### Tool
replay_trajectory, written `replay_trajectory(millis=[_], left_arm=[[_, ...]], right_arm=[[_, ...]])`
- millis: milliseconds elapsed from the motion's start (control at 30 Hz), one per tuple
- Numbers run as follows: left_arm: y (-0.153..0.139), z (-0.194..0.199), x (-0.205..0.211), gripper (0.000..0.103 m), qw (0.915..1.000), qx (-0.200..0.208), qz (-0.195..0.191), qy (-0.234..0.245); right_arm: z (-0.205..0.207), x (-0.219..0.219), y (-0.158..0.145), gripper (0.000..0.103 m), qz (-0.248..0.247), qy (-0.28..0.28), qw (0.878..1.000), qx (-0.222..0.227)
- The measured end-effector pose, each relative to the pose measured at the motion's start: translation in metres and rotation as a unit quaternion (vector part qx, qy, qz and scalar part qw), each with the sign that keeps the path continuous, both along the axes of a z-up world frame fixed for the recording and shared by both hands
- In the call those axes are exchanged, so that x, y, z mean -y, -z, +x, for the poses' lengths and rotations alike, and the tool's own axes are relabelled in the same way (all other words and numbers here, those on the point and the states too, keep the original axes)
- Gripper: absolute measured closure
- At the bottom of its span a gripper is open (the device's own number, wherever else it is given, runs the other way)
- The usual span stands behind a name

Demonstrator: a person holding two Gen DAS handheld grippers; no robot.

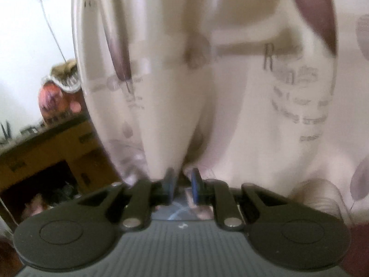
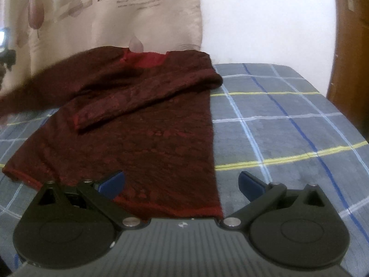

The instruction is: Fold small clothes

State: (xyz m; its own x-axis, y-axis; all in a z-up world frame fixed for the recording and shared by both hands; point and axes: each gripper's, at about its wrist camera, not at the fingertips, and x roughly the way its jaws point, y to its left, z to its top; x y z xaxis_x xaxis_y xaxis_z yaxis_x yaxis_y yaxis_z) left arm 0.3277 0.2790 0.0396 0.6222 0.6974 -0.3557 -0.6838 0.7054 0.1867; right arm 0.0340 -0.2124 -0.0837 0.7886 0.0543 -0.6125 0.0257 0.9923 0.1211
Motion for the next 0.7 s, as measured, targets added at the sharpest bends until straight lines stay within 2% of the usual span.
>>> replay_trajectory(millis=[100,200,333,400,467,567,600,700], left_arm=[[0.005,-0.009,-0.008,0.088,0.9996,0.024,-0.01,-0.002],[0.004,-0.045,-0.007,0.088,0.9935,0.074,-0.075,0.044],[0.019,-0.109,0.029,0.087,0.9813,0.086,-0.124,0.12],[0.034,-0.14,0.053,0.087,0.9755,0.067,-0.142,0.154],[0.05,-0.163,0.069,0.087,0.9657,0.052,-0.172,0.188],[0.078,-0.19,0.097,0.086,0.9442,0.018,-0.217,0.247],[0.085,-0.195,0.105,0.086,0.9406,0.009,-0.216,0.262],[0.11,-0.21,0.125,0.086,0.9393,0.0,-0.195,0.282]], right_arm=[[0.008,-0.003,-0.003,0.0,0.004,-0.012,1.0,0.002],[0.02,-0.003,-0.013,0.0,0.016,-0.039,0.999,0.02],[0.054,-0.013,-0.025,0.0,0.014,-0.113,0.993,0.043],[0.074,-0.027,-0.033,0.0,0.003,-0.156,0.986,0.059],[0.091,-0.049,-0.039,0.0,-0.033,-0.206,0.975,0.081],[0.11,-0.085,-0.038,0.0,-0.097,-0.287,0.948,0.097],[0.114,-0.096,-0.034,0.0,-0.119,-0.311,0.938,0.1],[0.123,-0.122,-0.02,0.001,-0.206,-0.355,0.905,0.115]])
